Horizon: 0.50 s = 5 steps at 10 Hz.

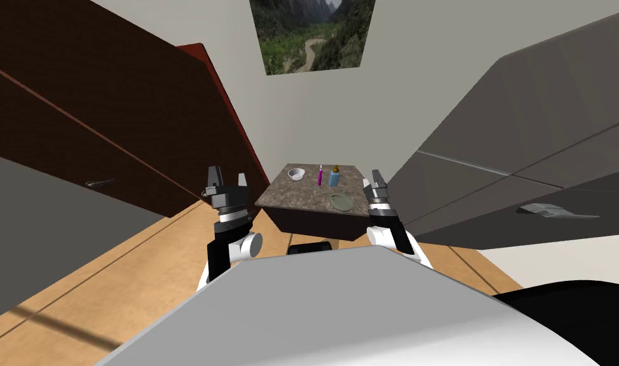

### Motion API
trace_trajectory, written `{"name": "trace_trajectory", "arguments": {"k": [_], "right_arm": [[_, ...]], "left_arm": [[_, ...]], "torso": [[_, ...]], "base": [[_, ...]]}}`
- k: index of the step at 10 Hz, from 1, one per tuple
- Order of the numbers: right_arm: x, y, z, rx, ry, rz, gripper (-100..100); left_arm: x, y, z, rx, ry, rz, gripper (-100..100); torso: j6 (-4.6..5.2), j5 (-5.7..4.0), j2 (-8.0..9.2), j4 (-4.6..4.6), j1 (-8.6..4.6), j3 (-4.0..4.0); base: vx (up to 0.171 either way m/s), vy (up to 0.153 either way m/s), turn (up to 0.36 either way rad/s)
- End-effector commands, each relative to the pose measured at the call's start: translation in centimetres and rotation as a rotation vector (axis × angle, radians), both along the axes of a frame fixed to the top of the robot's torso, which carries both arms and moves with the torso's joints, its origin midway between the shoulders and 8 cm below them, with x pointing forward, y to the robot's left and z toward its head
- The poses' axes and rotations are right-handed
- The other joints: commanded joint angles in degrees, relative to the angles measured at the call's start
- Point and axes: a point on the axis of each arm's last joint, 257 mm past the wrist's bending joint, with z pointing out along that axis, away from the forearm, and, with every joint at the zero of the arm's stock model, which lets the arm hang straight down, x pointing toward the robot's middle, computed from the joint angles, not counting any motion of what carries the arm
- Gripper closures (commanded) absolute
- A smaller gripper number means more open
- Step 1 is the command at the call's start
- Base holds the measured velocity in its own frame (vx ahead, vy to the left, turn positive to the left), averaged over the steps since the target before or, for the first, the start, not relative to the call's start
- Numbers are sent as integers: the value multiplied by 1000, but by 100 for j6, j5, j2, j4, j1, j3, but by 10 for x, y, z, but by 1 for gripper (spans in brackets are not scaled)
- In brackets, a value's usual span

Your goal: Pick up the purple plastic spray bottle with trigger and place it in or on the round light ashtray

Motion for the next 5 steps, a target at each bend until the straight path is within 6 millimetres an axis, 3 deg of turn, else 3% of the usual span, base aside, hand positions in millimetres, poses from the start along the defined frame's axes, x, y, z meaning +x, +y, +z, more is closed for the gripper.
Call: {"name": "trace_trajectory", "arguments": {"k": [1, 4, 5], "right_arm": [[3, -17, -16, -40, 58, -38, -100], [7, -58, -45, -105, 170, -129, -100], [7, -58, -45, -105, 170, -129, -100]], "left_arm": [[0, 0, 0, 0, 0, 0, 0], [0, 0, 0, 0, 0, 0, 0], [0, 0, 0, 0, 0, 0, 0]], "torso": [[0, 0, 0, 0, 0, 0], [0, 1, 6, 1, 2, 3], [1, 2, 6, 2, 7, 4]], "base": [[-112, 91, 270], [-109, 88, 297], [-58, 66, 75]]}}
